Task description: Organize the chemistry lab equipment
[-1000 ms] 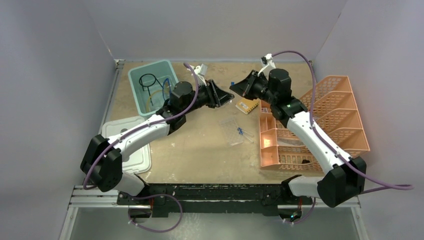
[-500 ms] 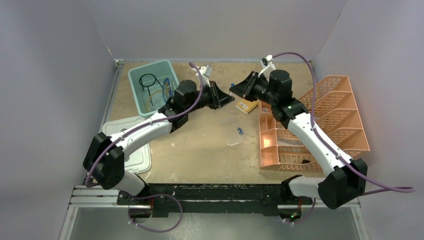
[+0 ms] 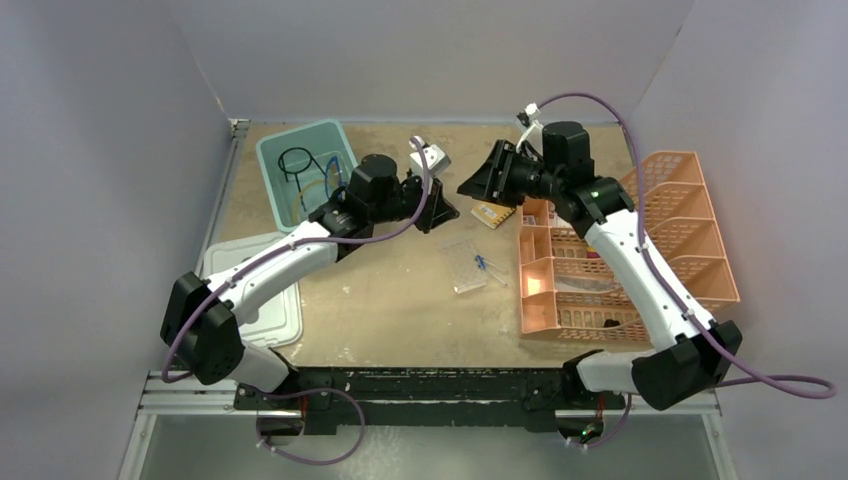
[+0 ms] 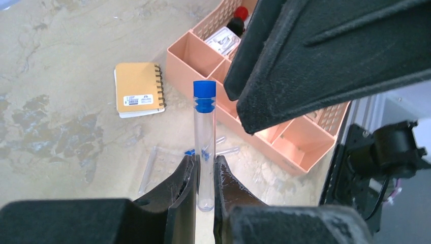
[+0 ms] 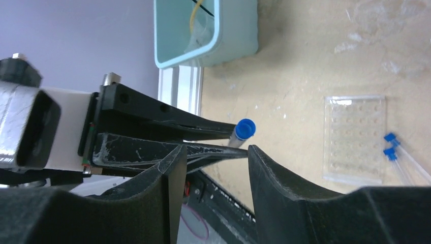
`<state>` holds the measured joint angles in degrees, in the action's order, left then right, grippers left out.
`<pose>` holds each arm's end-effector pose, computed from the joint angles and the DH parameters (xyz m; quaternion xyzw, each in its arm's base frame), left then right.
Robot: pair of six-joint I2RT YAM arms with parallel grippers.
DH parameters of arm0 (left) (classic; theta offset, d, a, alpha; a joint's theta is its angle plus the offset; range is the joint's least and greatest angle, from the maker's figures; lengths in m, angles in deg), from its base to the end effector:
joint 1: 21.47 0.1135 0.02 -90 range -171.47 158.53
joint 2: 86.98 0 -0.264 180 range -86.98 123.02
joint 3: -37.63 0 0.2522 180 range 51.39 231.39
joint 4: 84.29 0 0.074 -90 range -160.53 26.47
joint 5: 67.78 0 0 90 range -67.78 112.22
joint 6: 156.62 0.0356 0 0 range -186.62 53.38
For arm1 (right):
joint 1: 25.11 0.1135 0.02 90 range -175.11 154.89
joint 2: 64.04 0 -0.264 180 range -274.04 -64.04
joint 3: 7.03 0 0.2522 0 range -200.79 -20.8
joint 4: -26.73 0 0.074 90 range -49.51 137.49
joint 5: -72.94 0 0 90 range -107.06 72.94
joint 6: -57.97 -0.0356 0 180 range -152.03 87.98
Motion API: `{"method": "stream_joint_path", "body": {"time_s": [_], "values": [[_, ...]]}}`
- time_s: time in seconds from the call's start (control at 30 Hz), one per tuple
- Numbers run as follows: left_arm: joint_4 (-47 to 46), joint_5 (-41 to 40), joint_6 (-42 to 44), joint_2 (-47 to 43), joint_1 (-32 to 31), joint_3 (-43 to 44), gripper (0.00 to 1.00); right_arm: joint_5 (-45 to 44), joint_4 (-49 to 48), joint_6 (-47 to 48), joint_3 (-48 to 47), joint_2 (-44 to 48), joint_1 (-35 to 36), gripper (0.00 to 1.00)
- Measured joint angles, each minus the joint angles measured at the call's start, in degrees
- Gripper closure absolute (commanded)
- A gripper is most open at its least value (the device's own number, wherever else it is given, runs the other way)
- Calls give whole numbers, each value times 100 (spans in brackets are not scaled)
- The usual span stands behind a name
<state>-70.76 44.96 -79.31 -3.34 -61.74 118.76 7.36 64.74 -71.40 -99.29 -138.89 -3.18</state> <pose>0.2546 -0.2338 0.3353 0.3019 0.7323 -0.4039 0.4576 0.2647 0.1224 0.4063 0.0028 0.8125 0.4332 0.3900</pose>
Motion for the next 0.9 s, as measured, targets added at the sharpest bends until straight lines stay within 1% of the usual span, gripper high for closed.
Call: {"method": "stream_joint_path", "body": {"time_s": [0.1, 0.27, 0.4, 0.53, 0.7, 0.8, 0.83, 0.9], "values": [[256, 151, 446, 0, 0, 59, 100, 179, 367, 52, -35, -61, -81, 52], [334, 411, 802, 0, 0, 63, 100, 317, 682, 59, -31, -243, -205, 54], [334, 581, 966, 0, 0, 61, 100, 531, 625, 22, 31, -267, -278, 62], [382, 706, 1154, 0, 0, 61, 100, 693, 498, -57, 87, -271, -289, 75], [490, 728, 1281, -13, 4, 61, 99, 918, 299, -149, 245, -280, -306, 86], [549, 717, 1292, -15, 2, 61, 71, 1012, 247, -175, 313, -280, -321, 89], [546, 699, 1279, -17, 2, 61, 63, 1014, 234, -175, 317, -280, -321, 89], [555, 592, 1198, -20, 2, 63, 54, 1003, 195, -144, 328, -280, -321, 89]]}}
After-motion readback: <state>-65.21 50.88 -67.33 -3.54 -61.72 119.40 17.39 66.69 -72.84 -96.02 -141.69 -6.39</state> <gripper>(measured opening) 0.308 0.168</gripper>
